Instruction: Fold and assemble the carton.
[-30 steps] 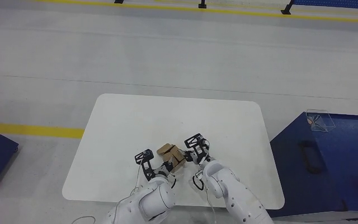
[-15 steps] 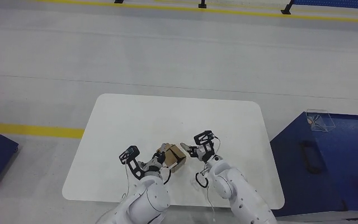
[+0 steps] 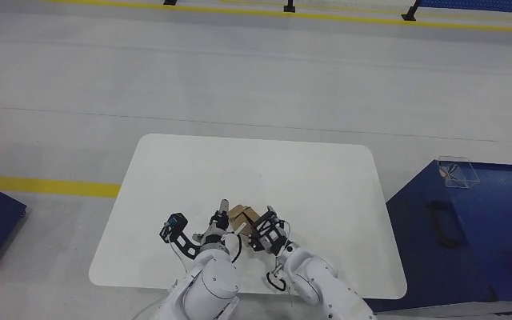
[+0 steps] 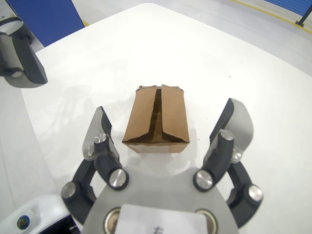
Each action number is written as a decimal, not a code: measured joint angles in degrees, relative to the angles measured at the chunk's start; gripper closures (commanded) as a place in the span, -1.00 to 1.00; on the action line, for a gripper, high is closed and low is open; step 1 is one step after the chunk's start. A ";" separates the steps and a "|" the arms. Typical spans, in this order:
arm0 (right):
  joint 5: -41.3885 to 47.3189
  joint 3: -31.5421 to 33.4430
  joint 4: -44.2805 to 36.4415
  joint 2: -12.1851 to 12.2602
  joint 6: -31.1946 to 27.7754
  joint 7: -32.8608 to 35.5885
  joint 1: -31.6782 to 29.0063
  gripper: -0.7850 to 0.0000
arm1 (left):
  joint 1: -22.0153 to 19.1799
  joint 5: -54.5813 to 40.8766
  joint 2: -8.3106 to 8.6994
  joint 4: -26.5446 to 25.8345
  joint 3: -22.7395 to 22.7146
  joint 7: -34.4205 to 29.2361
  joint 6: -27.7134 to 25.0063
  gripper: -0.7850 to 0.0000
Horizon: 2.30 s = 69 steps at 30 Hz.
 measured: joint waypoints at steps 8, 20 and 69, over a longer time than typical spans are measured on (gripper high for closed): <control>-6.13 -0.92 2.09 -0.27 4.07 -0.60 0.09 -1.00 | 0.00 0.00 0.00 0.00 0.00 0.00 -0.01 -1.00; -7.43 6.17 -0.39 1.27 3.81 2.55 -3.30 -1.00 | 0.00 0.00 0.00 0.00 0.00 0.00 -0.01 -1.00; -3.30 4.22 4.15 -1.43 12.70 -0.33 5.14 -1.00 | 2.34 -15.13 -4.91 18.23 1.39 -1.33 -52.65 -1.00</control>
